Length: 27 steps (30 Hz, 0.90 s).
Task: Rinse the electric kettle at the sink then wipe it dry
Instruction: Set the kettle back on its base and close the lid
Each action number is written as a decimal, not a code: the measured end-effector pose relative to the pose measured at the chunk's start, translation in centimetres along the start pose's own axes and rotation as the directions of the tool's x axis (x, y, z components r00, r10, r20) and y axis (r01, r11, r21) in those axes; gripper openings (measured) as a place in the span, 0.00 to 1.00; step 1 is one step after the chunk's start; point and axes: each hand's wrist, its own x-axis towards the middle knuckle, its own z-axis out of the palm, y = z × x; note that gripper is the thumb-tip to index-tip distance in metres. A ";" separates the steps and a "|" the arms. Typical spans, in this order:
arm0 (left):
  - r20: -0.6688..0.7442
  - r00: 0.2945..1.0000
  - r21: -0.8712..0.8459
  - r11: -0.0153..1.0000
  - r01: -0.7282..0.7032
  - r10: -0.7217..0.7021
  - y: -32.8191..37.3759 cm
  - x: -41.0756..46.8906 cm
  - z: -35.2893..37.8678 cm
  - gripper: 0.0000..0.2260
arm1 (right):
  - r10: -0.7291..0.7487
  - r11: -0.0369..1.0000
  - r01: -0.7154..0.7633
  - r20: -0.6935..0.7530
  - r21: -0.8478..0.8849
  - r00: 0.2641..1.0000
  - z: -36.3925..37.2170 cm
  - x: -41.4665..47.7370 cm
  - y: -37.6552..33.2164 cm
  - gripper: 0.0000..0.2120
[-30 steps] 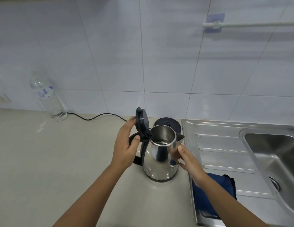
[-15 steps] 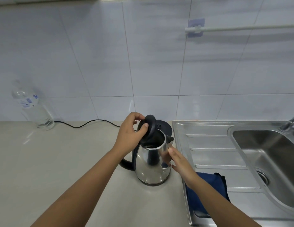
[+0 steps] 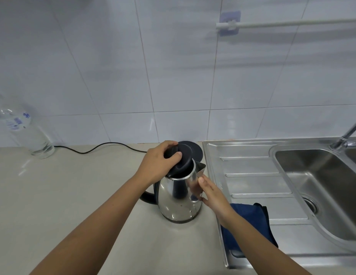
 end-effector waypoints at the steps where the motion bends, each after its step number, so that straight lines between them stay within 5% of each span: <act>1: -0.003 1.000 0.004 1.000 -0.001 0.001 0.0 0.0 0.1 0.25 | -0.001 1.000 0.001 -0.001 0.002 1.000 0.0 0.0 0.0 0.12; 27: 0.008 1.000 0.299 0.954 -0.014 0.013 -0.4 0.4 1.3 0.27 | -0.004 1.000 0.004 0.013 -0.013 1.000 -0.2 0.0 0.1 0.10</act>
